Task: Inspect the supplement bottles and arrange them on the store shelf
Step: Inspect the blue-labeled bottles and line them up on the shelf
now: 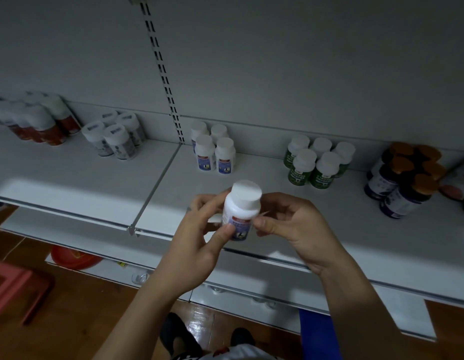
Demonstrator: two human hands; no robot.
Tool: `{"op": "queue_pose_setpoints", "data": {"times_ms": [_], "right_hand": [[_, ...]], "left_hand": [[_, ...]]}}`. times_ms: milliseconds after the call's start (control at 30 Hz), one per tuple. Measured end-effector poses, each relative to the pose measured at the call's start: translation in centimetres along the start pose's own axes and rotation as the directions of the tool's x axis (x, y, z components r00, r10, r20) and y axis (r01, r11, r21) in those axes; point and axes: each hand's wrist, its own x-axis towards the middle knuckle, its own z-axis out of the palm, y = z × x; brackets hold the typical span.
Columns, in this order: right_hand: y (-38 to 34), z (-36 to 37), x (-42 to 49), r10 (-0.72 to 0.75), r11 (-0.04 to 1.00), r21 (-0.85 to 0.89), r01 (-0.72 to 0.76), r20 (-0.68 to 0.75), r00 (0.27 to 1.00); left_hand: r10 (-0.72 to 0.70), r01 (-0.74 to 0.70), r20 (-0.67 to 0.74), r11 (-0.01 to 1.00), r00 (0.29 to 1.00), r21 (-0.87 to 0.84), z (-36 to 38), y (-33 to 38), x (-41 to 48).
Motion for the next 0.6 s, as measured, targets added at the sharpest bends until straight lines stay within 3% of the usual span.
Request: {"op": "queue_pose_setpoints", "data": {"times_ms": [200, 400, 600], "right_hand": [[0.32, 0.93, 0.38, 0.094, 0.994, 0.060, -0.087, -0.122, 0.988], [0.64, 1.06, 0.47, 0.114, 0.992, 0.065, -0.108, -0.114, 0.987], [0.98, 0.59, 0.60, 0.147, 0.987, 0.084, -0.140, -0.090, 0.985]], "left_hand": [[-0.168, 0.168, 0.009, 0.977, 0.986, -0.129, 0.80, 0.34, 0.05], [-0.191, 0.193, 0.029, 0.976, 0.981, -0.101, 0.26, 0.43, 0.24], [-0.161, 0.160, -0.069, 0.987, 0.985, -0.029, 0.54, 0.50, 0.33]]}}
